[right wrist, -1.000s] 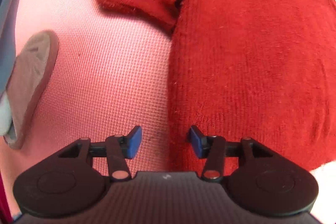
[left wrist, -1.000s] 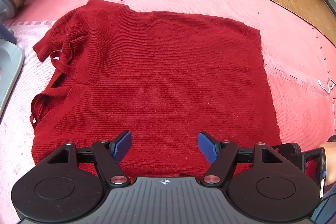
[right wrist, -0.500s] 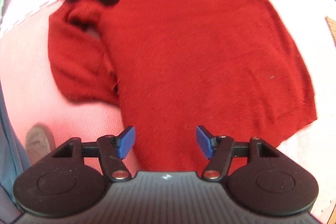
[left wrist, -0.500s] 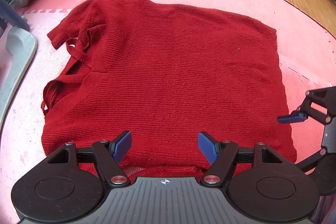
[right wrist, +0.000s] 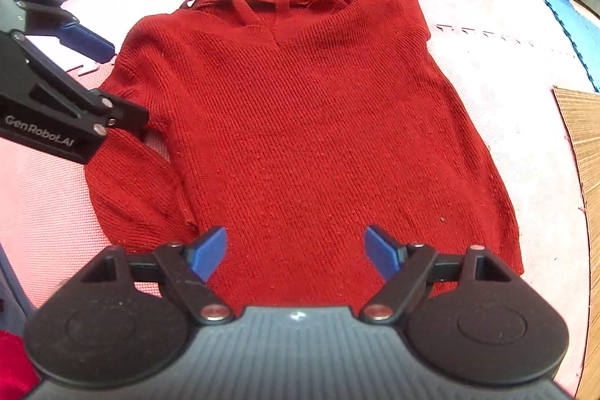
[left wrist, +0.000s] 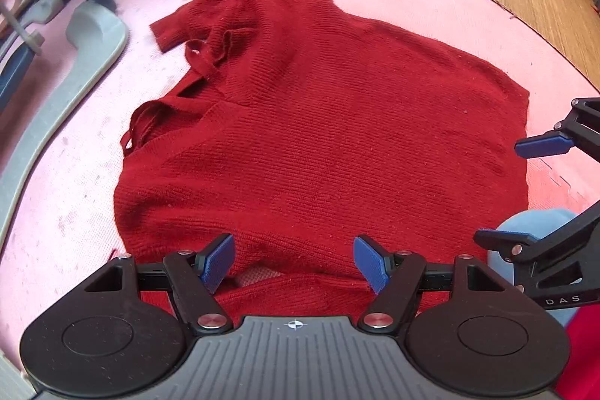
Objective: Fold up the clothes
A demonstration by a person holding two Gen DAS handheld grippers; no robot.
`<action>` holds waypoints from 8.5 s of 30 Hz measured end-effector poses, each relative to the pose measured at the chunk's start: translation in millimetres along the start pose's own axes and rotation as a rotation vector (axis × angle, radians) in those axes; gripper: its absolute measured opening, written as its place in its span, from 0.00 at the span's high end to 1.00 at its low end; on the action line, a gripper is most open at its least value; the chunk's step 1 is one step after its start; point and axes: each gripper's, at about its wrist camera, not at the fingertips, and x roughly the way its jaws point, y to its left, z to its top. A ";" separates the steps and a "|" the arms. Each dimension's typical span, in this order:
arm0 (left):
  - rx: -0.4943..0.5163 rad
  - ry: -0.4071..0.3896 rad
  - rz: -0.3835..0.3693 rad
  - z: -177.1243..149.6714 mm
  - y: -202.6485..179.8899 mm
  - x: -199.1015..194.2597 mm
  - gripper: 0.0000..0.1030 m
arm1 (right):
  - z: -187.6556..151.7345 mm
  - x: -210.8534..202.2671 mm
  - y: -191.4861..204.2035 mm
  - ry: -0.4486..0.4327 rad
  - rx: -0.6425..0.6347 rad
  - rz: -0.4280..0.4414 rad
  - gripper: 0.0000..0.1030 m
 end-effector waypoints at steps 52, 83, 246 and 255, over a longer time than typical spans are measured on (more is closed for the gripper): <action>-0.835 0.232 0.146 -177.7 -57.2 38.9 0.30 | -23.4 32.9 38.8 -0.042 -0.675 0.262 0.12; -0.940 0.136 0.089 -120.7 -36.5 127.2 0.30 | -21.4 63.6 16.0 -0.028 -0.633 0.215 0.11; -0.552 0.177 0.341 -366.2 109.0 98.1 0.27 | -19.3 96.5 73.1 0.021 -0.456 0.155 0.13; -0.464 -0.002 0.156 -307.5 65.1 66.9 0.27 | -68.7 115.8 74.4 0.154 -0.496 0.181 0.13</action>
